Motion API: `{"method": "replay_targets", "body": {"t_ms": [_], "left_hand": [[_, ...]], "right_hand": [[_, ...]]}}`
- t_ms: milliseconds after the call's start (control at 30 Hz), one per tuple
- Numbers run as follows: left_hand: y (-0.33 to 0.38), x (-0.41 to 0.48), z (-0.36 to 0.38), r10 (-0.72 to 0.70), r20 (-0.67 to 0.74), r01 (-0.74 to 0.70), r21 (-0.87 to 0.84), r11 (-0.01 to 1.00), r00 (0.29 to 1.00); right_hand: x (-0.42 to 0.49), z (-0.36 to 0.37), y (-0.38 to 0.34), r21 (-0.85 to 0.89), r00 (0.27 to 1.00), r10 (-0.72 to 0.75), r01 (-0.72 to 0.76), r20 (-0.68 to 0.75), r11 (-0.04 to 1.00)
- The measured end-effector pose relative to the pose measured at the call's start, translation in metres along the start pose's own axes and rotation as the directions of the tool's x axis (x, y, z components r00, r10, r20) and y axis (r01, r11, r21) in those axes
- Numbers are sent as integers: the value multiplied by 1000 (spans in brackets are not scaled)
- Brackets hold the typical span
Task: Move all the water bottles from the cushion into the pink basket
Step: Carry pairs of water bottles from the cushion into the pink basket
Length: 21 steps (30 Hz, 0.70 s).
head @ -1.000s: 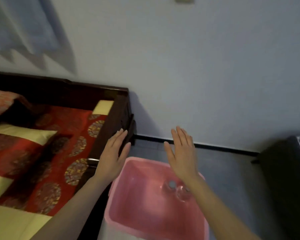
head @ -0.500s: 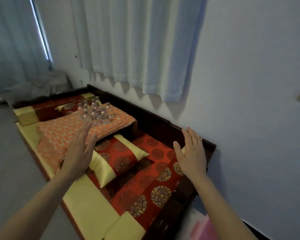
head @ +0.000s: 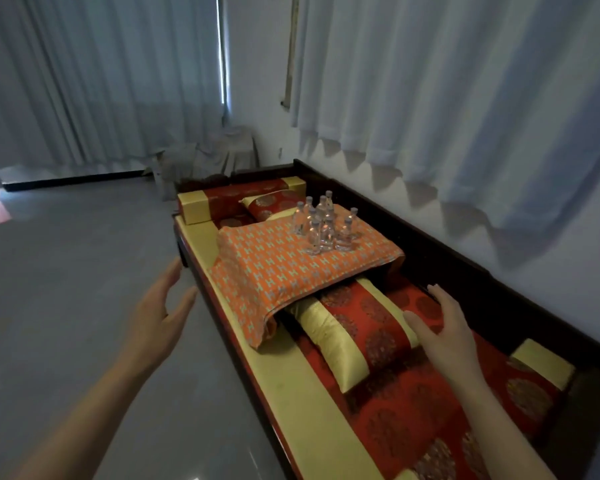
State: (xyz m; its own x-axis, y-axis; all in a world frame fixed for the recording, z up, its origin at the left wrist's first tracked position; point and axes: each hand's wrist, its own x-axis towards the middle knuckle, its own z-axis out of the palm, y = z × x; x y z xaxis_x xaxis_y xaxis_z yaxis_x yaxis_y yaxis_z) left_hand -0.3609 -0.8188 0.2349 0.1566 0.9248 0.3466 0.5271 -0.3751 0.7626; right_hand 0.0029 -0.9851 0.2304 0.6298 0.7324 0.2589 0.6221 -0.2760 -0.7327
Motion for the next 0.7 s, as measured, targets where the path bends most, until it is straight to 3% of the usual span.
{"method": "replay_targets", "body": {"t_ms": [133, 367, 700], "left_hand": [[-27, 32, 9, -12, 35, 14, -78, 997, 999], [-92, 157, 23, -24, 88, 36, -134, 990, 996], [-170, 329, 54, -49, 216, 69, -84, 994, 975]], "right_hand": [[36, 32, -19, 13, 1000, 7, -7, -4, 1000], [144, 156, -52, 73, 998, 0, -4, 58, 997], [242, 280, -84, 116, 982, 163, -174, 99, 978]]}}
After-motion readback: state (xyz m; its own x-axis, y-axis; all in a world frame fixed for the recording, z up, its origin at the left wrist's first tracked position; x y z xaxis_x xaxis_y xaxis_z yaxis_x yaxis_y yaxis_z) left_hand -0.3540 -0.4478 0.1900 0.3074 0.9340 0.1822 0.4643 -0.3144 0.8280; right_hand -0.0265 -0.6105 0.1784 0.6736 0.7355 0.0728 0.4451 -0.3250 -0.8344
